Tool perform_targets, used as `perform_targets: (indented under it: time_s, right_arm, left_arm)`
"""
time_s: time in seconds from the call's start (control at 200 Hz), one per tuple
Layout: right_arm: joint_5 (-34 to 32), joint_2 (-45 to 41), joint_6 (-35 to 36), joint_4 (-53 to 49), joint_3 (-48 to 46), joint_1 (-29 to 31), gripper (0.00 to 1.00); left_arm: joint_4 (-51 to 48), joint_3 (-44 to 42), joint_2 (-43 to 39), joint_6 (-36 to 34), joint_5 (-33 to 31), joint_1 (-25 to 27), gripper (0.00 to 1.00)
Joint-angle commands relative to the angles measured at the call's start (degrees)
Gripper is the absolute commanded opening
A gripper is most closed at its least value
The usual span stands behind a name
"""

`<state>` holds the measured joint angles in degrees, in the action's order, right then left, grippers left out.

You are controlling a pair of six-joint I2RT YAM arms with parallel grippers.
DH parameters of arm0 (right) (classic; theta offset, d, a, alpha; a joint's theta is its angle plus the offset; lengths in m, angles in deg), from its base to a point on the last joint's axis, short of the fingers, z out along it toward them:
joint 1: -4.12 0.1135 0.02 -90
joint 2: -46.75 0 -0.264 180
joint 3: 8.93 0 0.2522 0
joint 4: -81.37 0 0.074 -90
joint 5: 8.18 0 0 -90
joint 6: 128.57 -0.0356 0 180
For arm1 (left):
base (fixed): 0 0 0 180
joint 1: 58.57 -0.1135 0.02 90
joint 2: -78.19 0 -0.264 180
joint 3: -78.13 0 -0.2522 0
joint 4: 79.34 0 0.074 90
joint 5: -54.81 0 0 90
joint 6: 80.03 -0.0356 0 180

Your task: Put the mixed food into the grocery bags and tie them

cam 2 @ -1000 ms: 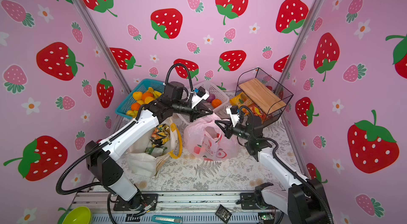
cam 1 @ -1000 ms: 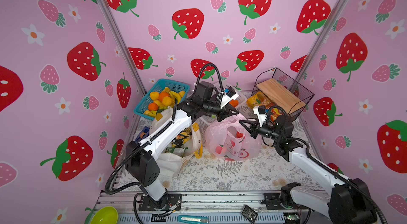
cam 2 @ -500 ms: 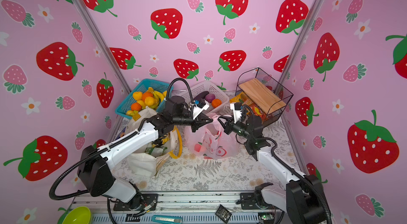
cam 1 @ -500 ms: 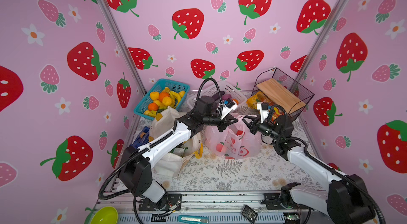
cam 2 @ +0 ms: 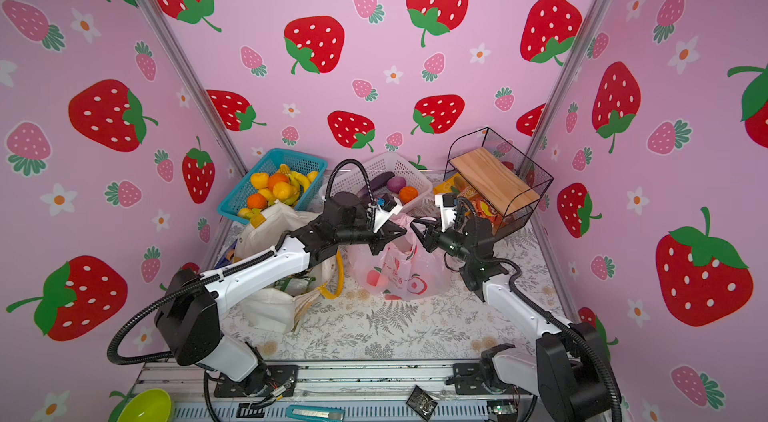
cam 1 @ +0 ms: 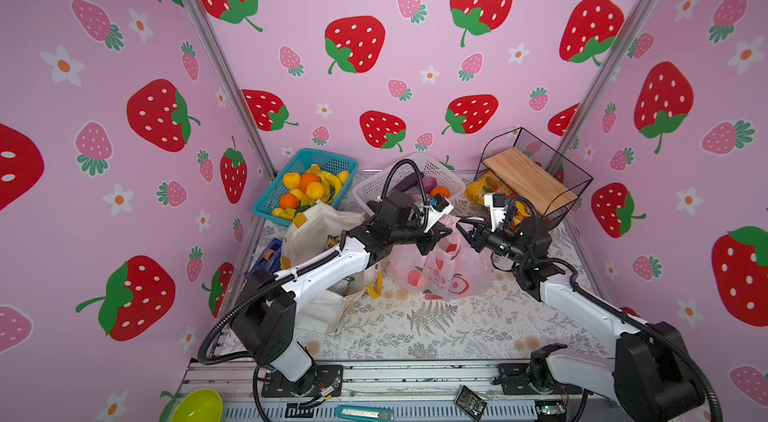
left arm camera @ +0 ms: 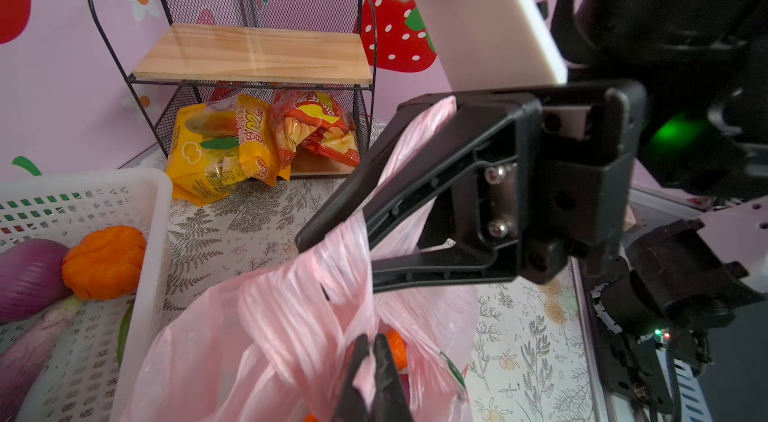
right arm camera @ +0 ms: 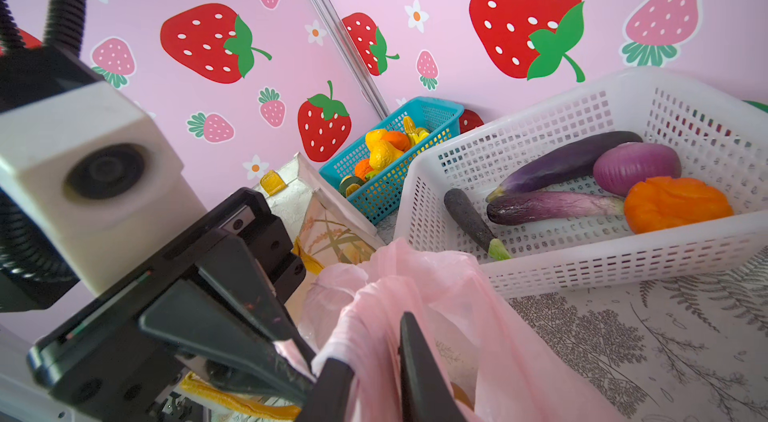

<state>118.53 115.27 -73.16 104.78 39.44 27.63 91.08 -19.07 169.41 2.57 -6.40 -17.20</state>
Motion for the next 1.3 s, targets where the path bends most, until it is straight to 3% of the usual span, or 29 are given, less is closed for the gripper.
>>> perform_targets:
  time_s: [0.0,0.455,0.84,1.296]
  right_arm:
    - [-0.49,-0.82,-0.92,-1.17,0.26,-0.57,0.21]
    - [-0.57,-0.84,-2.40,-4.12,0.63,-2.94,0.27]
    - [0.17,-1.11,-5.66,0.38,-0.24,-2.90,0.31]
    - [-0.69,2.63,-3.78,1.07,0.26,-1.81,0.51]
  left_arm:
    - [1.52,-0.57,0.21,-0.16,-1.42,0.25,0.00]
    - [0.71,0.74,1.54,-0.99,-2.61,0.22,0.00]
    - [-0.79,1.90,2.78,-2.32,-2.53,0.49,0.00]
    - [-4.91,3.64,3.76,-6.76,-2.70,1.62,0.00]
